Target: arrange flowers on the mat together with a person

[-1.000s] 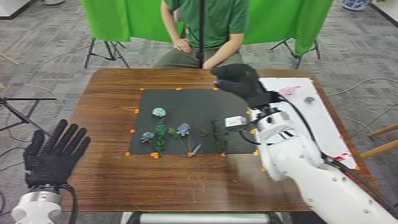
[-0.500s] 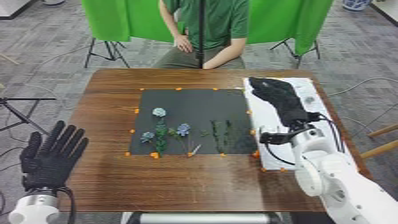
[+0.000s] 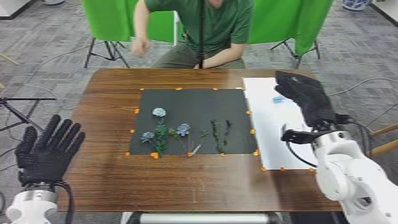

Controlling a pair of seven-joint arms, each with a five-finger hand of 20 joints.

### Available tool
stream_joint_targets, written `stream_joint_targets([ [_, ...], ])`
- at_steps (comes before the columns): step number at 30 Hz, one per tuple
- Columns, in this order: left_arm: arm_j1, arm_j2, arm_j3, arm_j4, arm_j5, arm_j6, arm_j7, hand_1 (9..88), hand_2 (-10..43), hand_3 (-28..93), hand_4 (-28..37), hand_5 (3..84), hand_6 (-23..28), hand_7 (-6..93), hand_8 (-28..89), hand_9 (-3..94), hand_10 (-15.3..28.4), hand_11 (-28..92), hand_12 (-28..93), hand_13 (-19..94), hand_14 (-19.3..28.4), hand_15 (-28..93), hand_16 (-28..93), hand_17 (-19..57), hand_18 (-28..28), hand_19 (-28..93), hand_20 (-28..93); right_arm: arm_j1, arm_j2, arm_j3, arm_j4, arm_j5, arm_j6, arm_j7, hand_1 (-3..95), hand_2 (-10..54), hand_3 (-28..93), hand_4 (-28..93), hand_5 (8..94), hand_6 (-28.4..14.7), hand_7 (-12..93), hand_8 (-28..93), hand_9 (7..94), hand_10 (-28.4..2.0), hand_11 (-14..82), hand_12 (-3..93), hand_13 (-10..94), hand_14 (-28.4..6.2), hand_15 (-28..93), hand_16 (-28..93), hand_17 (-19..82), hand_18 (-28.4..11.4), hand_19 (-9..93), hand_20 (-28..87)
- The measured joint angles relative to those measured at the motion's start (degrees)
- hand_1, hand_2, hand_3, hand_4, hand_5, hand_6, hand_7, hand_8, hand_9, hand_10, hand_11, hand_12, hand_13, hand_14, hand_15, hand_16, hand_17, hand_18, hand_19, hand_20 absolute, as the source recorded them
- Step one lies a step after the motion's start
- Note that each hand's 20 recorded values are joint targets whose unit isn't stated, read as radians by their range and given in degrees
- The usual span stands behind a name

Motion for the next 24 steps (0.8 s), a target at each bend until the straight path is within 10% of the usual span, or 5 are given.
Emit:
stream_joint_targets([
  [10, -8.18, 2.15, 4.85, 3.96, 1.5, -0.03, -0.73, 24.3, 11.5, 70, -28.3, 41.2, 6.5, 5.4, -9, 36.7, 12.9, 13, 6, 27, 12.7, 24, -7, -2.0, 10.5, 21, 11, 1.11, 1.71, -8.2, 2.94, 2.87, 6.57, -1.25, 27.3, 6.9, 73, -23, 53.4, -0.4, 14, -12, 47.0, -9.1, 5.8, 9.4, 34, -8.7, 13, 6, 22, -12.0, 8, 27],
  [24, -11.06, 4.1, 4.25, 3.5, 8.75, -0.01, -2.95, 24.4, 11.5, 70, -28.3, 41.2, 6.6, 5.1, -9, 36.5, 12.8, 13, 6, 27, 12.9, 24, -7, -1.9, 10.4, 21, 11, -4.41, 0.73, 3.1, -0.94, 4.73, 0.41, -4.45, 27.0, 4.0, 73, -23, 52.6, -0.2, 14, -12, 46.6, -9.2, 5.8, 9.6, 33, -9.0, 13, 6, 23, -12.5, 7, 26],
])
